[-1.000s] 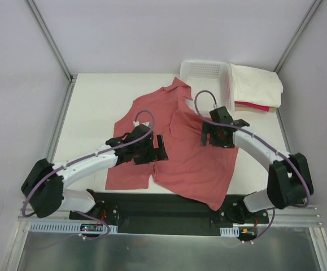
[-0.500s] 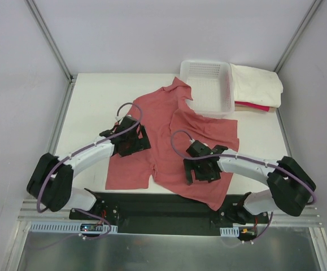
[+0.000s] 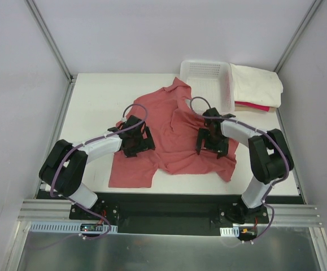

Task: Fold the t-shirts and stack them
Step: Flatten out the tshirt

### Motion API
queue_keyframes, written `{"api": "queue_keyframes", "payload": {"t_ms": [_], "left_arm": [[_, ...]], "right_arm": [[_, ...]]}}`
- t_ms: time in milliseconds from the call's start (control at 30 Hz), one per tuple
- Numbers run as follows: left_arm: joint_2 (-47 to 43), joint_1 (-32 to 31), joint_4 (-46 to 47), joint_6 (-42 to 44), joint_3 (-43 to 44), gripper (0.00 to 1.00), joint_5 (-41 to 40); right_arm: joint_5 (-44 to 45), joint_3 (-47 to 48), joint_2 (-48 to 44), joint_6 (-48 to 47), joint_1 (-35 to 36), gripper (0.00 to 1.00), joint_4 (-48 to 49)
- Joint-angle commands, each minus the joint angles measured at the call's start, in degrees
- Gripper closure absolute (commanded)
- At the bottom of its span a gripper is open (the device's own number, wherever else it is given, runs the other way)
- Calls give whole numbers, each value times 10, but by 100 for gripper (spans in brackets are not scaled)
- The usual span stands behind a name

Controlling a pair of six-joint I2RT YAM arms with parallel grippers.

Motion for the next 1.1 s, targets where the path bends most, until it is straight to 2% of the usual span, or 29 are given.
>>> {"api": "queue_keyframes", "payload": {"t_ms": [0, 67, 200, 300, 400, 600, 700, 833, 967, 1067], "left_arm": [[21, -18, 13, -27, -4, 1, 33], [30, -27, 20, -29, 9, 1, 27], [63, -28, 25, -20, 46, 1, 33], [64, -28, 25, -14, 65, 1, 42], [27, -28, 25, -9, 54, 1, 40], [-139, -28, 19, -6, -37, 1, 39], [-243, -28, -21, -25, -93, 1, 8], [-367, -27, -139, -77, -145, 1, -68], [-436, -15, -268, -150, -199, 1, -129], [-478, -7, -276, -175, -238, 1, -123]], "right_arm": [[9, 96, 75, -48, -51, 3, 6], [21, 139, 104, -57, -66, 3, 0], [16, 162, 113, -72, -81, 3, -6], [6, 120, 68, -84, -79, 3, 6], [3, 62, -2, -96, -72, 3, 15], [-2, -42, -173, -101, -58, 3, 18], [-4, -85, -254, -87, -59, 3, 14], [21, -138, -365, -41, -61, 3, 0], [31, -197, -445, 17, -73, 3, -21], [31, -227, -495, 33, -99, 3, -47]]}}
